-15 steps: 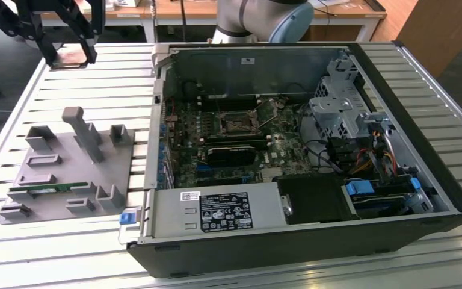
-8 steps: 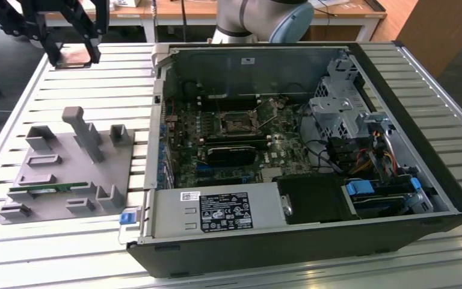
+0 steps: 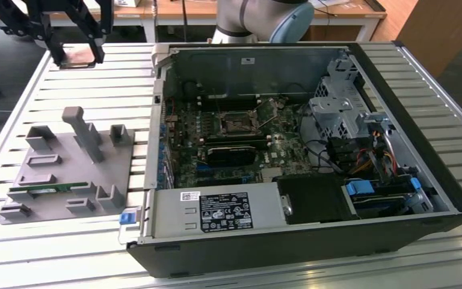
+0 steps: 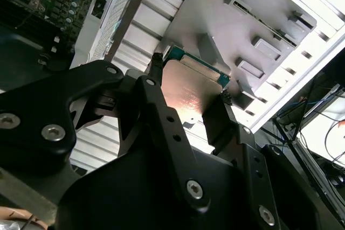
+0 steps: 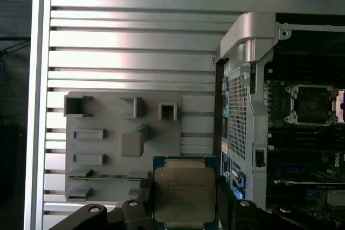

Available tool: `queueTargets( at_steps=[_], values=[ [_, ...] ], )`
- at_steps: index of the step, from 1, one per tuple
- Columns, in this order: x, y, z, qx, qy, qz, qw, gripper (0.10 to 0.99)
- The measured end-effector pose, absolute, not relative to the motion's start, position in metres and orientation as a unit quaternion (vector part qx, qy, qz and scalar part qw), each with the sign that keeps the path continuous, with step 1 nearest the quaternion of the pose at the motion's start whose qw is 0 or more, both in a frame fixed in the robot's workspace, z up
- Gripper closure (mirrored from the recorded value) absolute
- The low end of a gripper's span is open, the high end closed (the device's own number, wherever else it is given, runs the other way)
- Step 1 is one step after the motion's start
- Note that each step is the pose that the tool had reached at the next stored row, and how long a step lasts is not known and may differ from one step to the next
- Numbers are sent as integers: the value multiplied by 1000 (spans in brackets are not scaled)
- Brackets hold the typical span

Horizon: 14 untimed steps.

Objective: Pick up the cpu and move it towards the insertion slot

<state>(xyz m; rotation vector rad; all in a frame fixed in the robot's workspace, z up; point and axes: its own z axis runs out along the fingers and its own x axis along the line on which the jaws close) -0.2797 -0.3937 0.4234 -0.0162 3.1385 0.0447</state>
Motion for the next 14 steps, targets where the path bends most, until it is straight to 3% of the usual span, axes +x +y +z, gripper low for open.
queueTargets(
  at_steps=[14],
  values=[
    [-268, -394, 423, -5, 1000, 14, 1, 541]
  ],
)
